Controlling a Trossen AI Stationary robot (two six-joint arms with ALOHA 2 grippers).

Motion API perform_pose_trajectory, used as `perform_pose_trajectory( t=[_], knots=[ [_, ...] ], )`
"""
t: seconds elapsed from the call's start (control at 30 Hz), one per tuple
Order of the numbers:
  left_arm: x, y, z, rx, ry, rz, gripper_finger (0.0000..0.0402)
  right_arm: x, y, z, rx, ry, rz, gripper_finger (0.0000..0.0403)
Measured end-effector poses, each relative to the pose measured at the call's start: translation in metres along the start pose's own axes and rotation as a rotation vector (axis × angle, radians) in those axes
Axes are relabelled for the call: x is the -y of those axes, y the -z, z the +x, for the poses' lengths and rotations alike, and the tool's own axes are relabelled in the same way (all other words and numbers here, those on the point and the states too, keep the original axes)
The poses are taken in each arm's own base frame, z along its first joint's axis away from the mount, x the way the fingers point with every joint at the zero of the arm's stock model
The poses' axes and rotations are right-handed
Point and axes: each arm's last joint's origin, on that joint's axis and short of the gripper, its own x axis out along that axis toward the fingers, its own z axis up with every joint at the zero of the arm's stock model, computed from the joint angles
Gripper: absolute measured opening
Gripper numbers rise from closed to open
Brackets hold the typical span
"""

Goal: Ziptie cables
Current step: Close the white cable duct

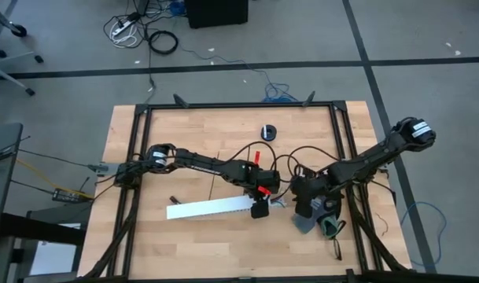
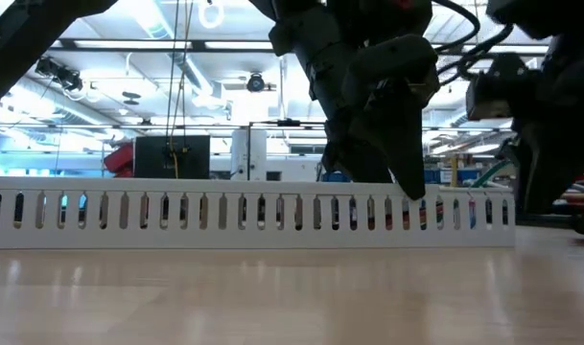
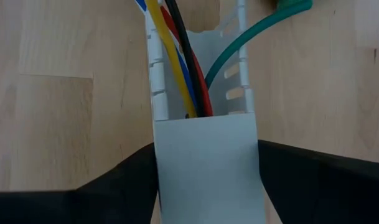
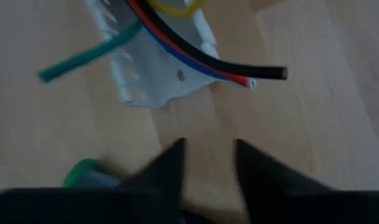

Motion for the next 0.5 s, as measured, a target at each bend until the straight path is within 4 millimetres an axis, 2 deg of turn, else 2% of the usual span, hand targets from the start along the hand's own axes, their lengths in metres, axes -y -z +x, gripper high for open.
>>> perform_pose_trajectory(
  t=[0.07, 0.1, 0.13, 0.33, 0.5],
  knots=[
    [0.000, 0.000, 0.000, 0.003, 0.003, 0.000, 0.0232, 0.001, 0.001, 0.006, -0.020, 0.018, 0.002, 0.0062],
    [0.000, 0.000, 0.000, 0.003, 0.004, 0.000, 0.0232, 0.001, 0.001, 0.009, -0.031, 0.028, 0.000, 0.0032],
    [0.000, 0.000, 0.000, 0.004, 0.006, 0.000, 0.0232, 0.001, 0.001, 0.012, -0.038, 0.035, 0.006, 0.0019],
    [0.001, -0.001, 0.000, 0.016, 0.011, 0.004, 0.0232, -0.003, -0.008, 0.033, 0.018, -0.005, 0.070, 0.0002],
    [0.004, 0.000, 0.001, 0.013, 0.014, 0.009, 0.0232, -0.002, -0.009, 0.046, 0.004, 0.016, 0.109, 0.0001]
  ],
)
